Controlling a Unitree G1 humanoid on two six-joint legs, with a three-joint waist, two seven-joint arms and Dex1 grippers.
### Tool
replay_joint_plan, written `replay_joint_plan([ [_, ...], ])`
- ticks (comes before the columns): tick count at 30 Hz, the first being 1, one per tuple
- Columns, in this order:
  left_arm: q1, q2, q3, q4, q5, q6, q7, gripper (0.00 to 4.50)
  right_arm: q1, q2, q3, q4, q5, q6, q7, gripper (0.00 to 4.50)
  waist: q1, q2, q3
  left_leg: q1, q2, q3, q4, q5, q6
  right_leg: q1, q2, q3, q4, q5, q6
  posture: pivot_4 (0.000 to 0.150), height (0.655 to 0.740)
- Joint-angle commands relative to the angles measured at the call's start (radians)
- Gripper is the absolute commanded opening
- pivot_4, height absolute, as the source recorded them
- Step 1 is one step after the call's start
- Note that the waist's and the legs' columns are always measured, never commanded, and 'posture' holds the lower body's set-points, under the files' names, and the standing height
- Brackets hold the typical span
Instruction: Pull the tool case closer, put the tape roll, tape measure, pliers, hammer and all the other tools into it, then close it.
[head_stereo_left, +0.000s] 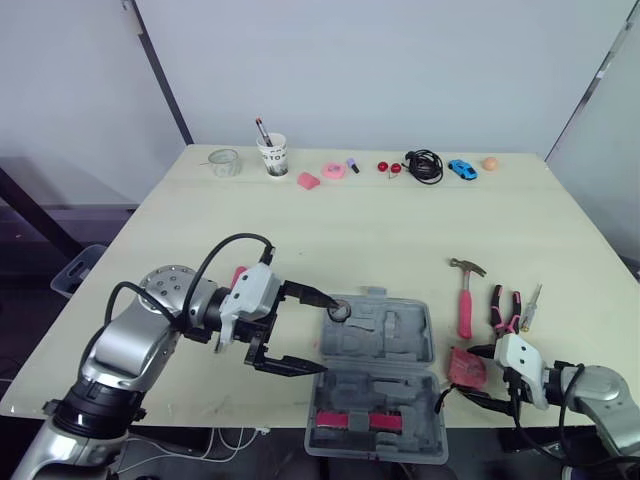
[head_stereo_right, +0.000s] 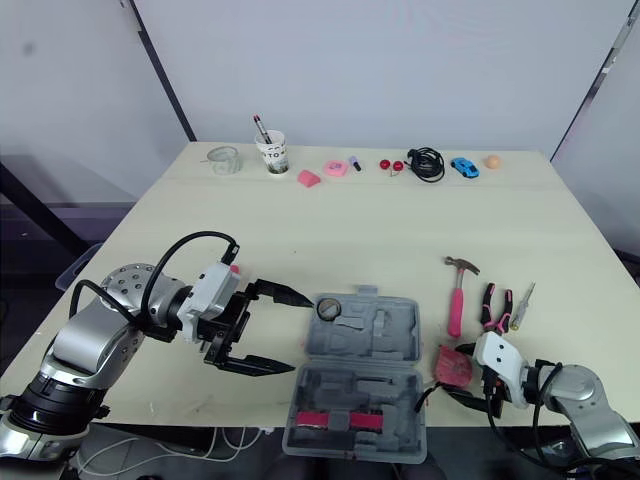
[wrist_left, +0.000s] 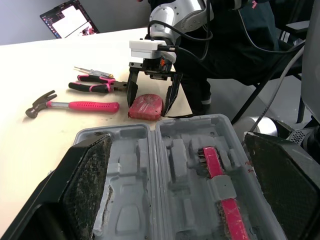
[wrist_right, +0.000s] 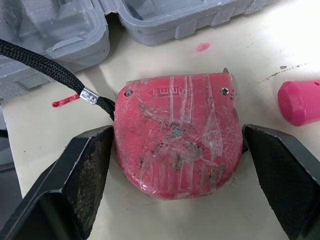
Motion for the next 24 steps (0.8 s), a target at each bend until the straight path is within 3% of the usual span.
replay_joint_plan([
  [1,-0.005,0.012,0.027,-0.016,-0.009,-0.016,-0.01,4.5,-0.003,0.005,-0.01,0.005,-0.004,-0.007,-0.007,4.35,-0.001,0.0,0.0,0.0,0.0,0.0,0.0,0.0,0.0,0.0,0.0,0.0,0.0,0.0,0.0,0.15,0.74],
  [6,-0.004,0.015,0.025,-0.008,-0.004,-0.025,-0.02,4.5,-0.001,0.005,-0.007,0.009,-0.012,-0.019,-0.006,2.88,-0.002,0.0,0.0,0.0,0.0,0.0,0.0,0.0,0.0,0.0,0.0,0.0,0.001,0.0,0.0,0.15,0.74],
  [15,0.002,0.013,0.019,0.003,-0.001,-0.038,-0.028,4.5,-0.008,-0.031,-0.025,-0.048,-0.026,-0.015,-0.005,2.88,-0.002,0.0,0.0,0.0,0.0,0.0,0.0,0.0,0.0,0.0,0.0,0.0,0.001,0.0,0.0,0.15,0.74],
  [24,0.022,0.011,0.03,0.013,0.004,-0.044,-0.013,4.5,-0.113,-0.161,-0.028,-0.263,-0.014,0.243,0.036,2.88,-0.002,0.001,0.0,0.001,0.0,0.0,0.0,0.0,0.0,0.0,0.0,0.001,0.001,0.0,0.0,0.15,0.74],
])
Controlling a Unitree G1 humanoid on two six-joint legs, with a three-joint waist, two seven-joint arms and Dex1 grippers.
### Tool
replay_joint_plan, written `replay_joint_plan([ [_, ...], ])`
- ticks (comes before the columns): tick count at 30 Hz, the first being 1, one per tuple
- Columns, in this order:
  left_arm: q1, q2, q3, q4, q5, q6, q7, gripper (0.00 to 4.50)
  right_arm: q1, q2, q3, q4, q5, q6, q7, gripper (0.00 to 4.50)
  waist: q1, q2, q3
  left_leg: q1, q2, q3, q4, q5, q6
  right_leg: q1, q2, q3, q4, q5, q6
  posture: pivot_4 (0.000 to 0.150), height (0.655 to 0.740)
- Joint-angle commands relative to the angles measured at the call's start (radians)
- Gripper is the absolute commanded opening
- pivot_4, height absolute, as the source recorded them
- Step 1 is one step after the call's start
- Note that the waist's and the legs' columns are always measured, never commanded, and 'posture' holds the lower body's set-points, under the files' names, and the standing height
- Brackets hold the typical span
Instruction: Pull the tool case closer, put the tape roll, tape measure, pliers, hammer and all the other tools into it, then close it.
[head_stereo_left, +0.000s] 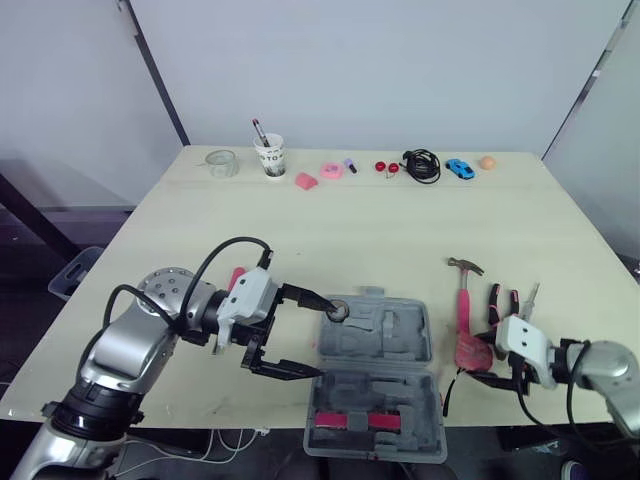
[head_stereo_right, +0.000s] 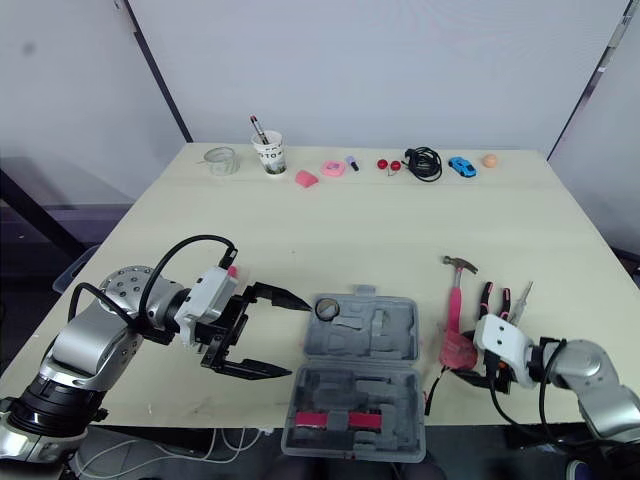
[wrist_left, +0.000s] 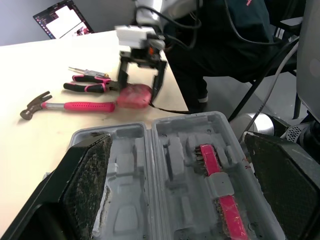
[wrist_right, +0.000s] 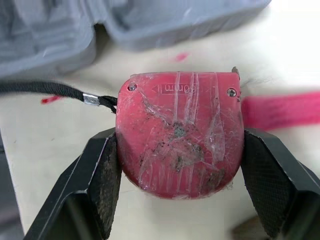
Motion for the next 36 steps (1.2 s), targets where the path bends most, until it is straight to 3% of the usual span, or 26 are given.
replay_joint_plan([
  [1,0.006,0.007,0.031,-0.001,0.0,-0.015,0.009,4.5,-0.061,-0.049,-0.018,-0.107,0.012,0.109,0.019,2.88,0.002,-0.001,0.0,0.0,0.0,0.0,0.0,0.0,0.0,0.0,0.0,-0.001,0.0,0.0,0.0,0.15,0.74],
  [7,0.019,-0.002,0.077,0.024,0.006,0.002,0.086,4.5,-0.383,-0.049,0.142,-0.213,-0.042,0.369,0.107,2.88,0.007,0.0,0.0,0.0,0.0,0.0,0.0,0.0,0.0,0.0,0.0,-0.001,0.0,0.0,0.0,0.15,0.74],
  [15,0.069,0.026,0.131,0.027,0.022,0.026,0.146,4.5,-0.624,0.051,0.352,-0.155,-0.154,0.514,0.138,2.88,0.004,0.002,0.002,-0.001,0.0,-0.001,0.0,0.0,0.0,-0.001,0.0,-0.002,0.001,0.0,0.0,0.15,0.74],
  [25,0.092,0.047,0.163,0.057,0.027,0.014,0.156,4.5,-0.755,0.157,0.528,-0.002,-0.298,0.491,0.144,2.88,0.001,0.002,0.002,-0.002,0.0,0.0,0.0,0.0,0.0,-0.002,0.0,-0.002,0.002,0.0,0.0,0.15,0.74],
  [36,0.086,0.049,0.161,0.071,0.018,0.026,0.129,4.5,-0.757,0.176,0.584,0.056,-0.406,0.492,0.153,2.88,0.0,0.002,0.002,-0.002,0.0,0.0,0.0,0.0,0.0,-0.002,0.0,-0.002,0.002,0.0,0.0,0.15,0.74],
])
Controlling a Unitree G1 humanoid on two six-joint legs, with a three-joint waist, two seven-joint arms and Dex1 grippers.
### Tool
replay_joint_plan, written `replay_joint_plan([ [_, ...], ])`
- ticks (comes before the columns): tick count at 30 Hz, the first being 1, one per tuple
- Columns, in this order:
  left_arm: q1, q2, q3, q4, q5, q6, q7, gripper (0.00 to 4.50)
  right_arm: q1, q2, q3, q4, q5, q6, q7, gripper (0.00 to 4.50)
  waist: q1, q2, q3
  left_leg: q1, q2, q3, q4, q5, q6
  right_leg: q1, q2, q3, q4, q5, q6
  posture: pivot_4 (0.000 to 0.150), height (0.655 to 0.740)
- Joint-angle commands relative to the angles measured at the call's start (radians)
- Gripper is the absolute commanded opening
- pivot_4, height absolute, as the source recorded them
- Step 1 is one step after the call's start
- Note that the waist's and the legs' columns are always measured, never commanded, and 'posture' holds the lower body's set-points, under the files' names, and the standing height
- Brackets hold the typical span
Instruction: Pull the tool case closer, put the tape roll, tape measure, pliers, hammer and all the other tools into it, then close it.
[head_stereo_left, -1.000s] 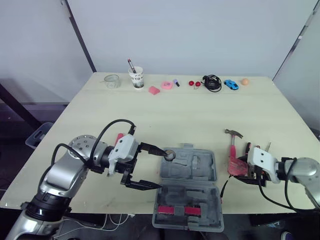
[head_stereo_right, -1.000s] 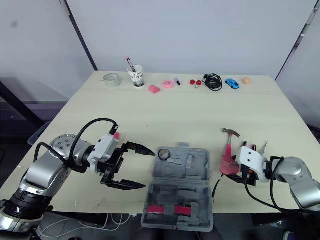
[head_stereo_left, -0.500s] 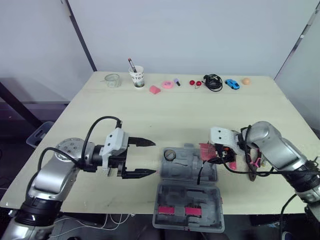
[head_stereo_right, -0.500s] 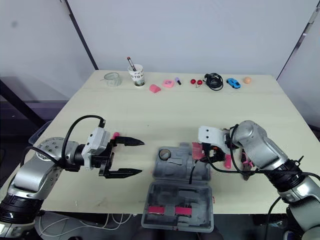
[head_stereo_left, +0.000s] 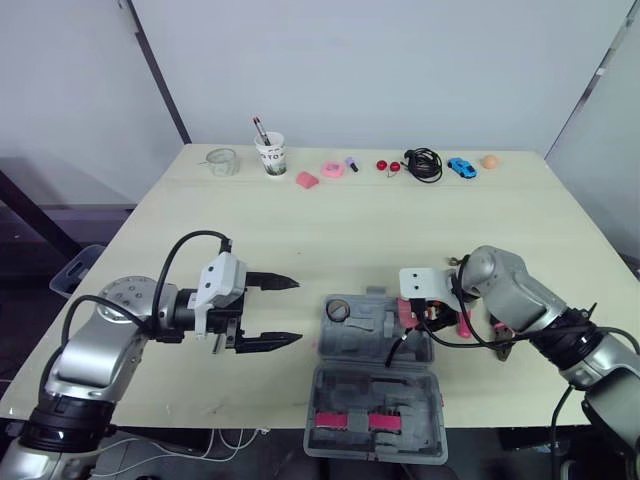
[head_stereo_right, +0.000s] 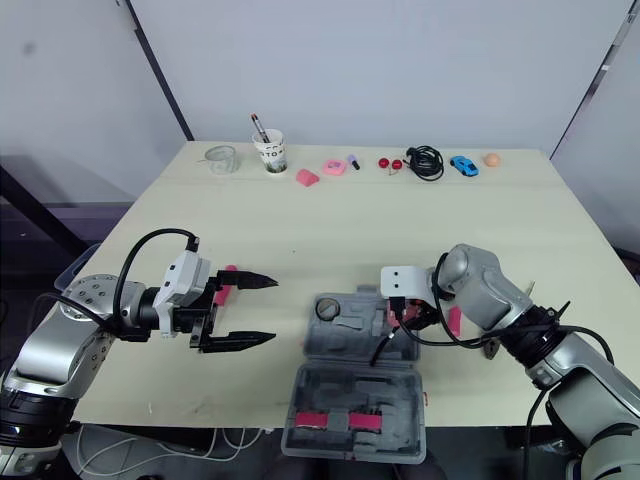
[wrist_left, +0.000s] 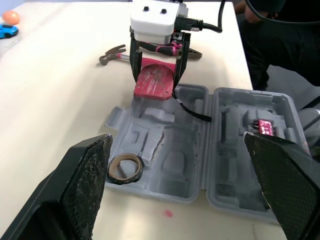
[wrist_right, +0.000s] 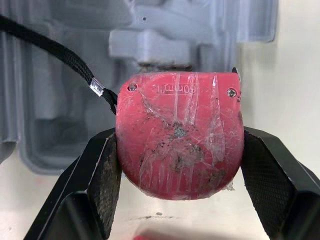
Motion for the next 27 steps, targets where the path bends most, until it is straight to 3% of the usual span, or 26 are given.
replay_joint_plan([
  [1,-0.007,0.014,0.017,-0.005,-0.01,-0.001,-0.015,4.5,-0.011,0.006,0.001,0.0,-0.038,-0.008,-0.002,2.88,0.0,0.0,0.0,0.0,0.0,0.0,0.0,0.0,0.0,0.0,0.0,0.0,0.0,0.0,0.0,0.15,0.74],
  [24,-0.019,0.015,0.006,0.001,0.0,0.011,-0.048,4.5,0.037,0.072,0.002,0.054,-0.119,-0.092,-0.038,2.88,-0.002,0.0,0.0,0.0,0.0,0.0,0.0,0.0,0.0,0.0,0.0,0.0,0.0,0.0,0.0,0.15,0.74],
  [27,-0.017,0.014,0.006,0.001,0.0,0.011,-0.048,4.5,0.04,0.074,-0.017,0.044,-0.116,-0.095,-0.046,4.38,-0.003,0.0,0.0,0.001,0.0,0.0,0.0,0.0,0.0,0.0,0.0,0.0,0.001,0.0,0.0,0.15,0.74],
])
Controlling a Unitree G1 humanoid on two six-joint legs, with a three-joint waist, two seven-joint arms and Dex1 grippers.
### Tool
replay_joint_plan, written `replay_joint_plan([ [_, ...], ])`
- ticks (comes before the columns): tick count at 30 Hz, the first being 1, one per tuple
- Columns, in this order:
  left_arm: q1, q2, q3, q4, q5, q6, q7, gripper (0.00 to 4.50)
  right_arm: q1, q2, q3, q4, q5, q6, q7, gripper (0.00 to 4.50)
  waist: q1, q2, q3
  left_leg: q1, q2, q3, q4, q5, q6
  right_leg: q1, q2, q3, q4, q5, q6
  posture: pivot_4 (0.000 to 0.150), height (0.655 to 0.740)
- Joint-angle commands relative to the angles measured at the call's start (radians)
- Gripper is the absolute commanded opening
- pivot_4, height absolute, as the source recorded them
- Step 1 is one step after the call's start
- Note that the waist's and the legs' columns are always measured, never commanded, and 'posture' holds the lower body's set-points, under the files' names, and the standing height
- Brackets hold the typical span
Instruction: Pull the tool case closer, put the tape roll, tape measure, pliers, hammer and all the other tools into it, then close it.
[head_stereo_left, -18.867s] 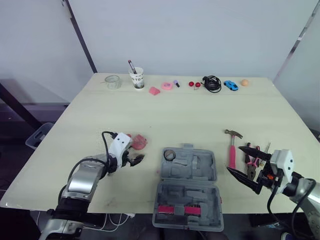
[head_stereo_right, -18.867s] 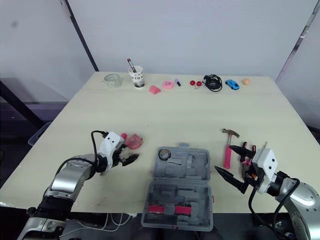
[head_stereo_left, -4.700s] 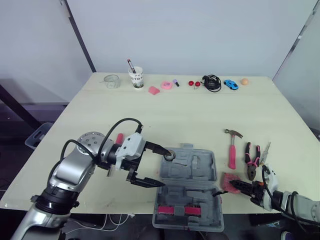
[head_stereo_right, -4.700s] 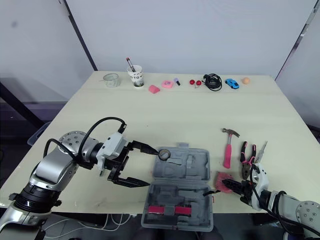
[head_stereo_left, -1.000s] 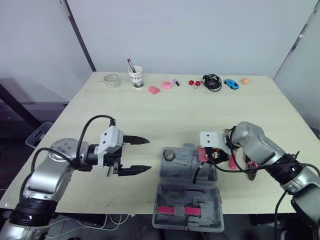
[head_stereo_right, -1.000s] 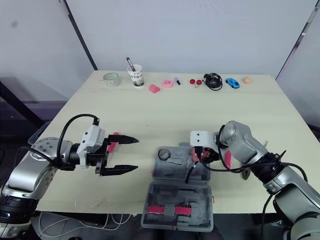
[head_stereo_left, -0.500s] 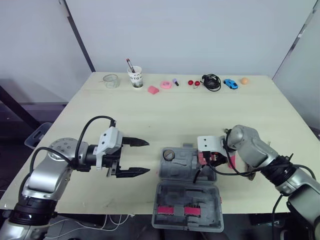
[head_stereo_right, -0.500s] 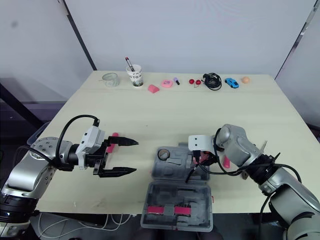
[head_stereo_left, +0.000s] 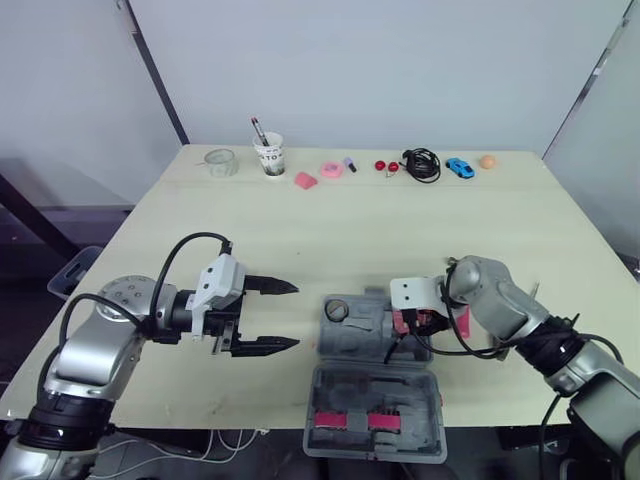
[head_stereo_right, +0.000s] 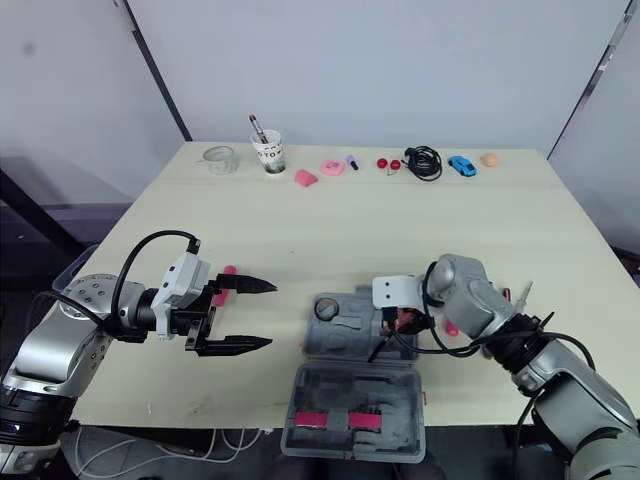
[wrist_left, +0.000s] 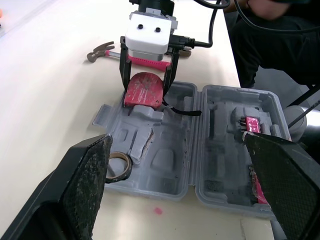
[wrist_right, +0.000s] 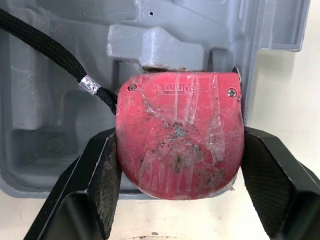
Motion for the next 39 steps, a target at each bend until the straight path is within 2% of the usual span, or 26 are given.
replay_joint_plan([
  [1,-0.01,0.009,0.006,-0.014,-0.001,-0.006,-0.002,4.5,0.008,0.003,-0.035,-0.019,-0.007,-0.003,-0.022,4.45,0.0,0.0,0.0,0.0,0.0,0.0,0.0,0.0,0.0,0.0,0.0,0.0,0.0,0.0,0.0,0.15,0.74],
  [8,-0.01,0.009,0.004,-0.012,0.0,-0.007,-0.004,4.5,0.016,-0.03,-0.085,-0.11,0.011,0.04,-0.008,4.45,0.002,0.0,0.0,0.0,0.0,0.0,0.0,0.0,0.0,0.0,0.0,0.0,0.0,0.0,0.0,0.15,0.74],
  [14,-0.013,0.005,-0.002,-0.01,0.004,-0.011,-0.009,4.5,0.076,-0.108,-0.168,-0.269,0.074,0.126,0.039,4.45,0.006,0.0,0.0,-0.001,0.0,0.0,0.0,0.0,0.0,0.0,0.0,0.0,0.0,0.0,0.0,0.15,0.74],
  [19,-0.009,0.002,-0.004,-0.008,0.005,-0.016,-0.009,4.5,0.164,-0.109,-0.299,-0.318,0.177,0.133,-0.013,4.45,0.003,0.0,0.0,-0.001,0.0,0.0,0.0,0.0,0.0,0.0,0.0,0.0,0.0,0.0,0.0,0.15,0.74],
  [22,-0.009,0.0,-0.004,-0.005,0.005,-0.018,-0.008,4.5,0.228,-0.065,-0.411,-0.333,0.278,0.12,-0.062,4.45,0.003,0.0,0.0,-0.001,0.0,0.0,0.0,0.0,0.0,0.0,0.0,0.0,0.0,0.0,0.0,0.15,0.74],
  [23,-0.009,-0.001,-0.005,-0.004,0.005,-0.019,-0.008,4.5,0.245,-0.059,-0.431,-0.328,0.287,0.088,-0.085,4.07,0.003,0.0,0.0,-0.001,0.0,0.0,0.0,0.0,0.0,0.0,0.0,0.0,0.0,0.0,0.0,0.15,0.74],
  [25,-0.011,-0.003,-0.008,-0.004,0.005,-0.019,-0.006,4.5,0.277,-0.046,-0.461,-0.319,0.308,0.047,-0.123,3.7,0.003,0.0,0.0,-0.001,0.0,0.0,0.0,0.0,0.0,0.0,0.0,0.0,0.0,0.0,0.0,0.15,0.74],
  [29,-0.019,-0.008,-0.017,0.0,0.006,-0.018,-0.006,4.5,0.336,0.0,-0.501,-0.301,0.351,0.021,-0.198,1.87,0.004,0.0,0.0,-0.001,0.0,0.0,0.0,0.0,0.0,0.0,0.0,0.0,-0.001,0.0,0.0,0.15,0.74],
  [39,-0.023,-0.01,-0.027,0.005,0.01,-0.024,-0.004,4.5,0.421,0.122,-0.579,-0.184,0.482,-0.195,-0.276,1.87,0.003,0.0,0.0,-0.001,0.0,0.0,0.0,0.0,0.0,0.0,0.0,0.0,-0.001,0.0,0.0,0.15,0.74],
])
